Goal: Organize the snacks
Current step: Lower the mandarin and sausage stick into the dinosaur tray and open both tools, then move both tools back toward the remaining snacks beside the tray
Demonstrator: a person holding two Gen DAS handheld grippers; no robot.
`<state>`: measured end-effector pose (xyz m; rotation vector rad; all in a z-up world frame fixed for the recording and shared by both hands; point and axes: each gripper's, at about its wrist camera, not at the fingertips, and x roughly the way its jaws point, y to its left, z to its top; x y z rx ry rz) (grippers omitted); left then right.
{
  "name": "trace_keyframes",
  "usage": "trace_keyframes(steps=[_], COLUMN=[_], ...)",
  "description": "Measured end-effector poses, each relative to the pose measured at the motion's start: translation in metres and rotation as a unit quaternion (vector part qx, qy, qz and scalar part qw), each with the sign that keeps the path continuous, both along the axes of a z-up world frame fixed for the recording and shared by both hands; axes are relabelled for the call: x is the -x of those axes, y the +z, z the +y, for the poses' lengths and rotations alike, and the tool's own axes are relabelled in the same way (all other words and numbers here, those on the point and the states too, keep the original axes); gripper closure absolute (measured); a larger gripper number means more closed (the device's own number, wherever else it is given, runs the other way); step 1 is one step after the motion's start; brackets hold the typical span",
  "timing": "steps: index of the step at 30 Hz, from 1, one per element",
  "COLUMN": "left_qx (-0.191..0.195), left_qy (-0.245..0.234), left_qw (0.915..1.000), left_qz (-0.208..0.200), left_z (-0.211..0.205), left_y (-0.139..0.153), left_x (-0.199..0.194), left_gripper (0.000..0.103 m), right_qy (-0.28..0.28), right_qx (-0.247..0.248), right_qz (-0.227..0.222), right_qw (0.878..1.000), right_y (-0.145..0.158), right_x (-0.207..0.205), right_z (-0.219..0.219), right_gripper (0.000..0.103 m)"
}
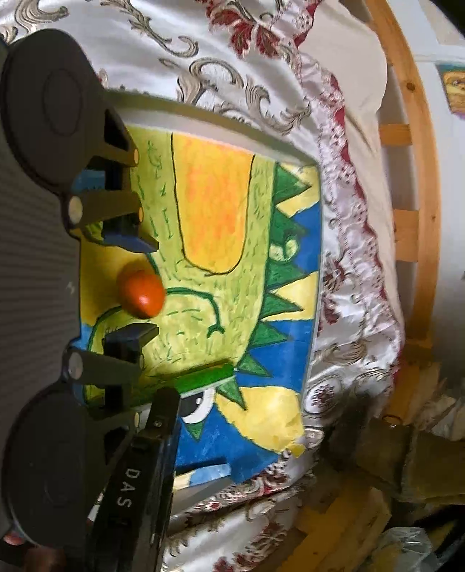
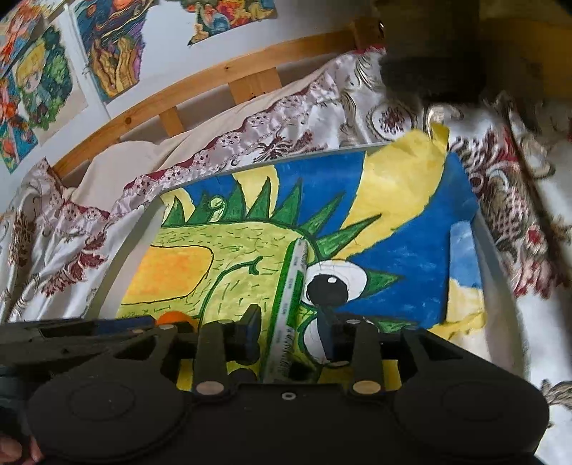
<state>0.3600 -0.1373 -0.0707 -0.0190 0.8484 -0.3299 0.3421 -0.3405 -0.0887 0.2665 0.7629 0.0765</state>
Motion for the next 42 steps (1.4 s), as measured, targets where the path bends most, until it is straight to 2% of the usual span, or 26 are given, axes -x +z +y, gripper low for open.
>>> trace_keyframes(steps=[1,3,6,7,10,13,16,20,23,27,31,38,42], left_qx=[0.006,0.011,0.013,0.015,0.018,0.028,0.027,0.017,0.02,0.004,-0.004,-0.043,-0.06], left_qy=[0.007,0.02,0.034,0.039,0.057,0.073,0.077,0.08,0.072,0.079,0.074,0.044,0.05], left_qw=[1.0,0.9997,0.999,0.9986,0.9969,0.9943,0.9925,0.9902,0.9909,0.9902,0.9883,0.9933,0.9923], left_qz=[-0.001,-0.009,-0.026,-0.032,-0.051,-0.072,-0.091,-0.113,-0.112,-0.116,-0.133,-0.098,-0.096], left_z=[0.003,0.009,0.018,0.022,0.034,0.048,0.059,0.071,0.081,0.091,0.104,0.116,0.123], left_y=[0.003,0.01,0.025,0.03,0.048,0.066,0.083,0.102,0.112,0.119,0.119,0.11,0.103], left_x=[0.002,0.007,0.019,0.023,0.041,0.062,0.086,0.121,0.146,0.183,0.224,0.272,0.29], left_gripper=[0.044,0.035,0.026,0.021,0.01,0.002,0.0,0.0,0.0,0.0,0.0,0.0,0.0], right_qy=[0.001,0.002,0.001,0.003,0.003,-0.001,-0.005,-0.013,-0.022,-0.03,-0.028,-0.027,-0.015], right_qx=[0.004,0.011,0.024,0.027,0.039,0.045,0.052,0.055,0.053,0.046,0.053,0.056,0.076], right_qz=[-0.002,-0.01,-0.027,-0.037,-0.067,-0.088,-0.116,-0.151,-0.171,-0.185,-0.176,-0.146,-0.13], right_qw=[1.0,1.0,0.999,0.999,0.997,0.995,0.992,0.987,0.984,0.981,0.983,0.987,0.988], right_y=[0.003,0.011,0.028,0.035,0.056,0.074,0.09,0.108,0.116,0.121,0.121,0.115,0.107], right_x=[0.002,0.008,0.022,0.029,0.052,0.077,0.106,0.148,0.178,0.221,0.259,0.303,0.314], right_z=[0.0,0.001,0.003,0.005,0.01,0.015,0.021,0.028,0.033,0.04,0.053,0.081,0.099], right_gripper=[0.057,0.047,0.039,0.032,0.022,0.013,0.002,0.001,0.001,0.001,0.001,0.001,0.001])
